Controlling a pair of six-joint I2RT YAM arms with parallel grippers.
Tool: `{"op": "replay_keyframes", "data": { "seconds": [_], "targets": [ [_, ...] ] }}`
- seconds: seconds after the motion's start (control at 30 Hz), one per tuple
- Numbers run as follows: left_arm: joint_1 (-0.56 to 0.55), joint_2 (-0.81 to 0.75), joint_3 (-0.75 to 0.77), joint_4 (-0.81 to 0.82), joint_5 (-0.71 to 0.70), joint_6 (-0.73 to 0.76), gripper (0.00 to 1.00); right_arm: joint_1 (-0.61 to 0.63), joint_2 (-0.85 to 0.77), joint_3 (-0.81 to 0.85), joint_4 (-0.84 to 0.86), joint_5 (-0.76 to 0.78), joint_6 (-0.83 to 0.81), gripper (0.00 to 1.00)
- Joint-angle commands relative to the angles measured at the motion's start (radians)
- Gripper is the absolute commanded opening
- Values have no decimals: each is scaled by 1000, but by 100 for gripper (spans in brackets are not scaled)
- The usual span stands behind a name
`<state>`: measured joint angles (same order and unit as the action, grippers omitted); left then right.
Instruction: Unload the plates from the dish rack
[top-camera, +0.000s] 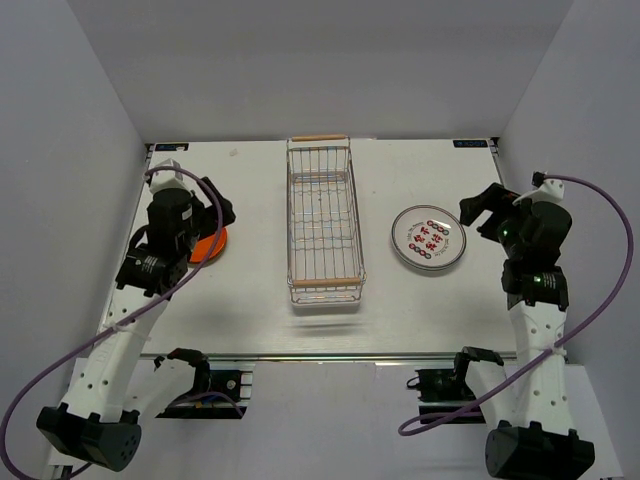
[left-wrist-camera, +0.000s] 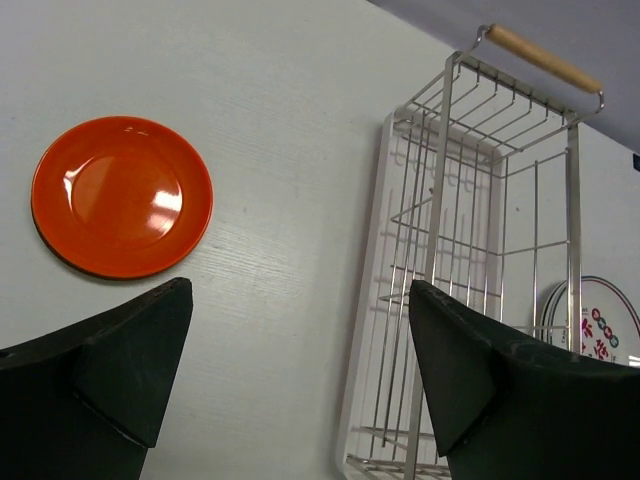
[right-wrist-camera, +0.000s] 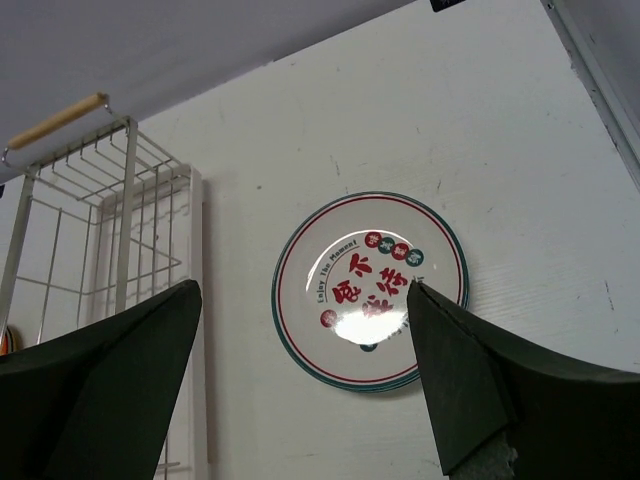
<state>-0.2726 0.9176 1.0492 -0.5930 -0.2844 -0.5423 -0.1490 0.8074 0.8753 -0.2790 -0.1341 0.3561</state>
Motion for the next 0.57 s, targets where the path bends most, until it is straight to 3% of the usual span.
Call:
{"op": "replay_keyframes", "data": {
  "seconds": [0.0,0.53],
  "targets": [
    [-2,-22,11,-36,1,-4,98,3,-39,-45,37,-1,-20,89],
    [-2,-100,-31,5,-24,-7,98,2,29,-39,27,4,-32,89]
  ]
}}
